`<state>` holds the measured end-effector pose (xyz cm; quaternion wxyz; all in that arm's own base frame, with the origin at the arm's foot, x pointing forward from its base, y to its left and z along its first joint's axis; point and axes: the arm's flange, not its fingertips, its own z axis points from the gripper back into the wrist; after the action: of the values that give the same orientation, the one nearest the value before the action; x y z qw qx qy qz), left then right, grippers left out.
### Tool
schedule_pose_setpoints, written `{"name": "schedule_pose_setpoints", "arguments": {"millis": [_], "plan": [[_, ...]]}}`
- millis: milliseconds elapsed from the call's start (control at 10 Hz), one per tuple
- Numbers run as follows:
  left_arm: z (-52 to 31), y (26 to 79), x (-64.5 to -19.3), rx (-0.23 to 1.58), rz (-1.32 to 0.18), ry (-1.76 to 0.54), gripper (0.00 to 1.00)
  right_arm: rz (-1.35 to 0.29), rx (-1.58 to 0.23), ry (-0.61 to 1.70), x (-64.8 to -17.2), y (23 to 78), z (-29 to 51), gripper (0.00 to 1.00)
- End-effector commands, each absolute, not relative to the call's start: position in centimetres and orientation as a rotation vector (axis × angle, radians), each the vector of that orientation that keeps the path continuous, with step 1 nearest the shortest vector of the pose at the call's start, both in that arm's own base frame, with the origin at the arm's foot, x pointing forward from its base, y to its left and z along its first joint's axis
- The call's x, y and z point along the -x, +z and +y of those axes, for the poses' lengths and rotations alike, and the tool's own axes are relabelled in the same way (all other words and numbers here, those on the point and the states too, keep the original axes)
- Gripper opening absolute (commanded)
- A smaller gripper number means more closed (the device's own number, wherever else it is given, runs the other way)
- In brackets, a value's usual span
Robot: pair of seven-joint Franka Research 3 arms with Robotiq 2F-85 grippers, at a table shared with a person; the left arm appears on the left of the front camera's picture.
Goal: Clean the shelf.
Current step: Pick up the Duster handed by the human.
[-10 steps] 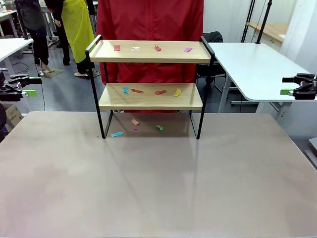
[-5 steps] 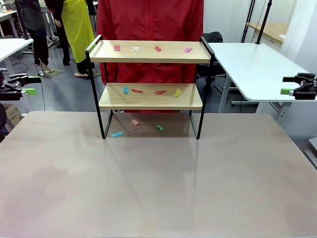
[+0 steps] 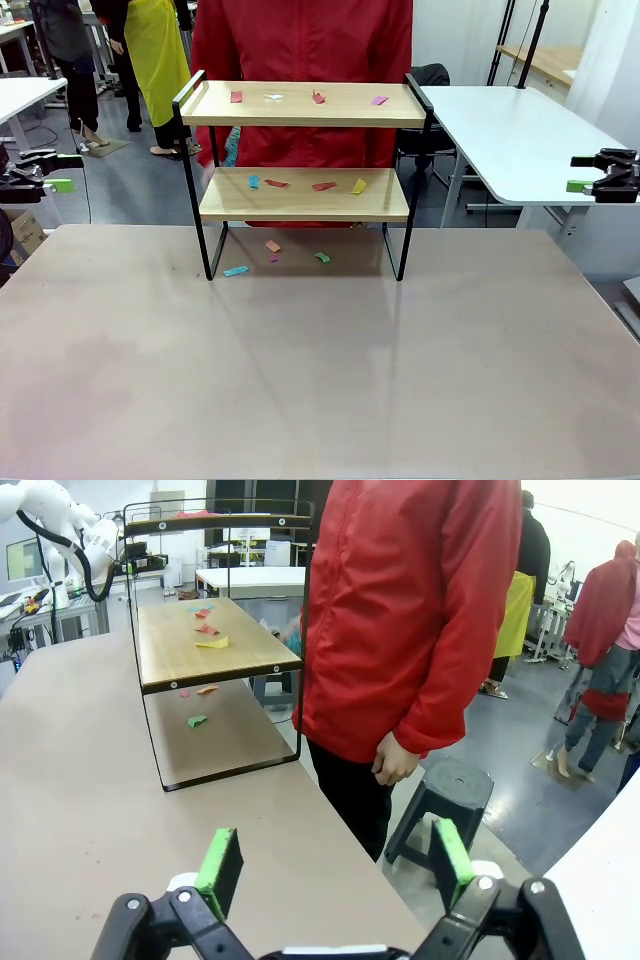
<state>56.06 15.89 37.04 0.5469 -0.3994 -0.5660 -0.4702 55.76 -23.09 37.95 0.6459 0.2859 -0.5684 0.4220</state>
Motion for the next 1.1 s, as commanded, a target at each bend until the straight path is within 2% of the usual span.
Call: {"name": "schedule_pose_setpoints", "arguments": {"millis": [0,1000], "plan": [[15.89,37.16,-55.99,0.944,-1.342,-1.123,1.00,-1.279,-0.655,0.949,-55.82,38.54,-22.83,1.00],[15.89,37.16,-55.99,0.944,-1.342,-1.123,1.00,-1.279,-0.655,0.949,-55.82,38.54,-22.83,1.00]]}}
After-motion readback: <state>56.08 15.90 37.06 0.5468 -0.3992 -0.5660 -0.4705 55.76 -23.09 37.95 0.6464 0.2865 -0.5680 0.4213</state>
